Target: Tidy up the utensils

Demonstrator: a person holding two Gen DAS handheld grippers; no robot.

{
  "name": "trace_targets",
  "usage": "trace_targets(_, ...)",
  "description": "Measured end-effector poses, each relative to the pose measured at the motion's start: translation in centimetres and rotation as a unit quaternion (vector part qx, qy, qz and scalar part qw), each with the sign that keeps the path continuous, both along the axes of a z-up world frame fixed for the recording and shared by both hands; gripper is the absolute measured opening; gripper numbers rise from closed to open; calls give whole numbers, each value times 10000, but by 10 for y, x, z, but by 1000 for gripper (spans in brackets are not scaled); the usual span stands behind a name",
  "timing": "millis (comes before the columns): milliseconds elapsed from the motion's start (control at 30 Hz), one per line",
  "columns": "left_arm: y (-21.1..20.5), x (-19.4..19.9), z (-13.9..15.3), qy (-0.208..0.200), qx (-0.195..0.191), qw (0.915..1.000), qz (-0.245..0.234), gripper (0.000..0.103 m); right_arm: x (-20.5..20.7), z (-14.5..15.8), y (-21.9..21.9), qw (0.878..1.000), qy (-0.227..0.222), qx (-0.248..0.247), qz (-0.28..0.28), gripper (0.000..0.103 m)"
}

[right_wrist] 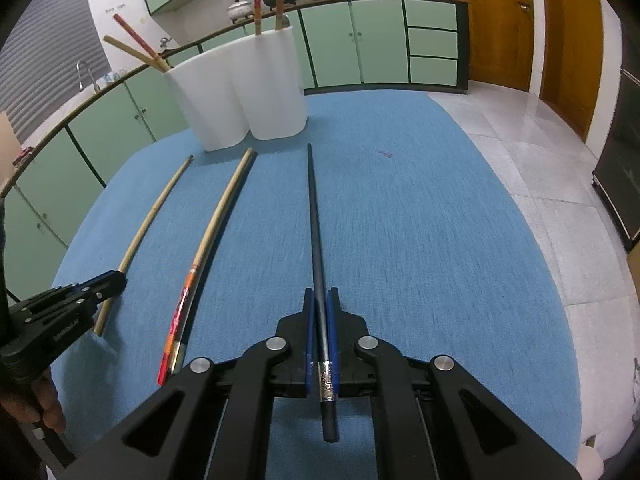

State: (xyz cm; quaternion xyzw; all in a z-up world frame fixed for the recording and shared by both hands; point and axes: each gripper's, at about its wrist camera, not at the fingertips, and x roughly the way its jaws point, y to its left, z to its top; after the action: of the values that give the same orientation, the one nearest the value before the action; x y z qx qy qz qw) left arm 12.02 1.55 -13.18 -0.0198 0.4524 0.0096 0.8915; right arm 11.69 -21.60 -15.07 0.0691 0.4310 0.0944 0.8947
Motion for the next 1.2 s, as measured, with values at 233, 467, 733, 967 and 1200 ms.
trace_targets(233, 2, 10, -1, -38, -19, 10000, -59, 8, 7, -1, 1, 10000, -39, 47, -2, 6)
trace_targets(467, 1, -13, -3, -215, -56, 9995, -228, 41, -17, 3, -8, 9993, -269, 218, 122, 21)
trace_targets(733, 5, -41, -3, -218, -151, 9992, -303, 61, -46, -1, -12, 9989, -218, 105, 412, 40)
trace_targets(967, 4, -42, -3, -192, -75, 9994, -262, 63, -43, 1, -8, 9990, -218, -20, 388, 40)
trace_targets(1200, 5, -47, -3, -197, -145, 9995, -216, 60, -49, -1, -3, 9986, -230, -117, 471, 28)
